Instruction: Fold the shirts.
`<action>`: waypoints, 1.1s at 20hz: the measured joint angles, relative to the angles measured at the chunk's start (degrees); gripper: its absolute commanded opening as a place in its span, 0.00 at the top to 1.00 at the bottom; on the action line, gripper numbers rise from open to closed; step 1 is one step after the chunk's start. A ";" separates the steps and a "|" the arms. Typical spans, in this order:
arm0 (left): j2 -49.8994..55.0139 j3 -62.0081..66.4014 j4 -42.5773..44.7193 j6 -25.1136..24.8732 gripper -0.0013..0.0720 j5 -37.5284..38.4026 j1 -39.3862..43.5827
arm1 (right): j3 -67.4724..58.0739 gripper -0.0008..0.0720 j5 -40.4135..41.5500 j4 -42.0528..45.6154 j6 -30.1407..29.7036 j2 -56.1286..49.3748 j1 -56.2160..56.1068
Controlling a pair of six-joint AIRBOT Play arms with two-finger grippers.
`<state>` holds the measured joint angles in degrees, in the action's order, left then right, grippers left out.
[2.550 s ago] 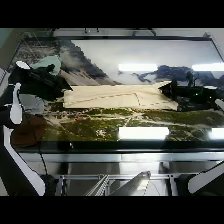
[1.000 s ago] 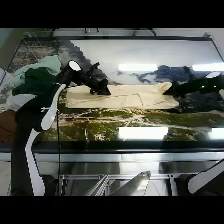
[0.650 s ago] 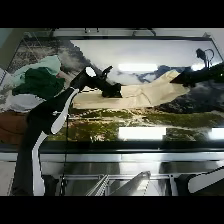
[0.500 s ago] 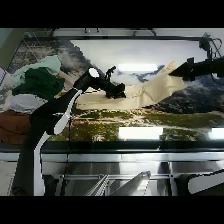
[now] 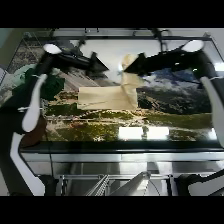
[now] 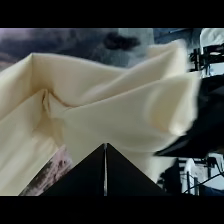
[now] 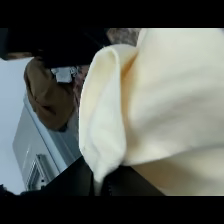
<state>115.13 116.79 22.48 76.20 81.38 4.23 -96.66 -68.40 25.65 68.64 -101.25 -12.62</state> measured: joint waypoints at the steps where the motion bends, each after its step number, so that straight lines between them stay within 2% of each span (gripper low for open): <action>1: -2.60 -0.98 -0.28 -0.81 0.99 0.92 -2.89 | -0.24 0.90 4.57 0.00 0.15 -1.90 -3.82; 2: -5.31 -2.36 -0.55 -1.92 0.98 1.77 -5.73 | -0.76 0.47 8.76 0.00 0.37 -4.17 -7.21; 3: -7.56 -3.85 -0.87 -2.89 0.96 2.43 -8.00 | -1.73 0.29 12.33 -0.02 0.37 -6.91 -10.43; 4: -9.84 -5.73 -0.96 -3.87 0.96 2.86 -10.21 | -3.08 0.66 15.10 -0.13 0.31 -9.79 -13.29; 5: -11.72 -7.63 -1.11 -4.85 0.96 3.17 -12.02 | -4.28 0.94 16.39 -0.26 0.15 -12.07 -15.34; 6: -13.46 -9.73 -1.20 -5.88 0.96 3.48 -13.70 | -5.44 0.89 16.92 -0.46 -0.42 -14.08 -17.05; 7: -14.97 -11.72 -1.33 -6.88 0.96 3.54 -15.10 | -6.21 0.90 16.85 -0.68 -0.90 -15.08 -17.75; 8: -16.33 -13.86 -1.36 -7.98 0.96 3.56 -16.37 | -6.80 0.96 15.89 -0.63 -1.33 -15.54 -17.75; 11: -19.21 -19.67 -1.51 -10.84 0.96 3.76 -18.95 | -7.67 0.96 9.46 1.75 -0.85 -14.08 -14.08; 13: -20.48 -23.15 -1.57 -12.48 0.96 3.78 -19.91 | -7.87 0.96 5.14 6.14 1.79 -11.63 -10.12; 14: -20.87 -24.68 -1.60 -13.25 0.96 3.91 -20.20 | -7.85 0.94 2.60 9.57 3.67 -10.45 -7.96; 15: -21.16 -25.88 -1.57 -13.79 0.96 4.04 -20.39 | -7.72 0.70 0.59 12.76 5.53 -9.49 -6.10; 16: -21.35 -26.75 -1.62 -14.16 0.96 4.42 -20.52 | -7.43 0.36 -1.36 16.22 7.65 -8.68 -4.09; 17: -21.51 -27.39 -1.68 -14.45 0.96 4.81 -20.59 | -6.99 0.27 -2.60 19.26 9.57 -8.22 -2.38; 20: -21.73 -28.50 -2.10 -15.23 0.96 5.49 -20.68 | -5.79 0.26 -5.09 26.32 15.17 -8.72 1.70; 21: -21.77 -28.65 -2.51 -15.28 0.96 5.66 -20.68 | -5.57 0.14 -5.31 27.71 16.57 -9.53 2.60; 22: -21.79 -28.76 -3.15 -15.43 0.96 5.70 -20.68 | -5.42 0.11 -5.46 28.61 17.55 -10.64 3.28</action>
<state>93.34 88.03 19.33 60.77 87.09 -16.45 -102.08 -73.87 54.26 86.19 -111.90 -9.34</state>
